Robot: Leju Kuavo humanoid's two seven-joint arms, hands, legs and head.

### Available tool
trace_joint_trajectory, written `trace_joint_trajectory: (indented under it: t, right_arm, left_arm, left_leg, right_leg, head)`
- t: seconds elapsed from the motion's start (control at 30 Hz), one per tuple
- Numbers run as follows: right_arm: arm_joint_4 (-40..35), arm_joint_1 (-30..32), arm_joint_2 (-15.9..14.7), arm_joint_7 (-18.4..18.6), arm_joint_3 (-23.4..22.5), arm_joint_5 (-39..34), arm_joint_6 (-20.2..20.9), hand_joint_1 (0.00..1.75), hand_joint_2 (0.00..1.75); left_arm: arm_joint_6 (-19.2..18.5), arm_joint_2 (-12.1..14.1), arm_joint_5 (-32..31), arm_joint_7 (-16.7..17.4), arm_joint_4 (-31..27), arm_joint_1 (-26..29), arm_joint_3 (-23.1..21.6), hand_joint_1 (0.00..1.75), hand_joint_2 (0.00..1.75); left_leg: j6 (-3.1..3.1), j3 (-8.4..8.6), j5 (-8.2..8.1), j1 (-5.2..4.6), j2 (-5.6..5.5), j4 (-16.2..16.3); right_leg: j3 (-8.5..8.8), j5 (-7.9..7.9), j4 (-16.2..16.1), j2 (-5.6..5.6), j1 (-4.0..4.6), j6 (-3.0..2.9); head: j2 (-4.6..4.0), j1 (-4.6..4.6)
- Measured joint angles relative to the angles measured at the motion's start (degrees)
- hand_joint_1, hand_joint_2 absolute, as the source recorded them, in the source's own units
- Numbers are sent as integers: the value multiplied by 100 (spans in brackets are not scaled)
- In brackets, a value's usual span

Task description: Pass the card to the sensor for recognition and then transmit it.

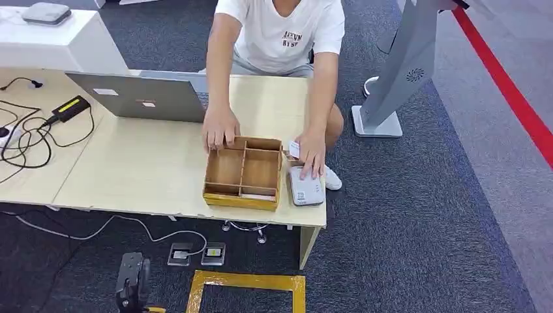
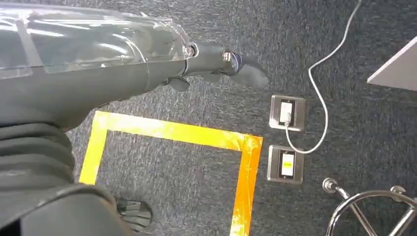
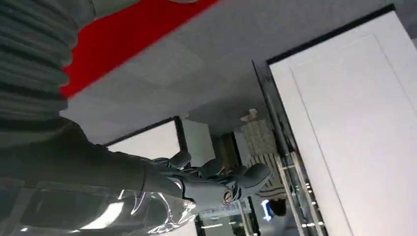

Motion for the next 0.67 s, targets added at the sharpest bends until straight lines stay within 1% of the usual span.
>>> trace_joint_trajectory:
  t: [0.33, 0.67]
  right_arm:
    - [199, 551, 332, 151, -70, 55, 147, 0, 175]
    - [326, 889, 529, 286, -77, 120, 352, 0, 175]
  left_arm:
    - [-48, 4, 188, -66, 138, -31, -140, 0, 0]
    - [-4, 37, 304, -68, 208, -28, -280, 0, 0]
  left_leg:
    - [0, 2, 0, 1, -2, -1]
    - [-1, 2, -1, 1, -1, -1]
  right_leg:
    - [3, -3, 0, -2, 1, 3]
    - [3, -4, 0, -1, 1, 4]
  head:
    - [0, -4]
    - [0, 0]
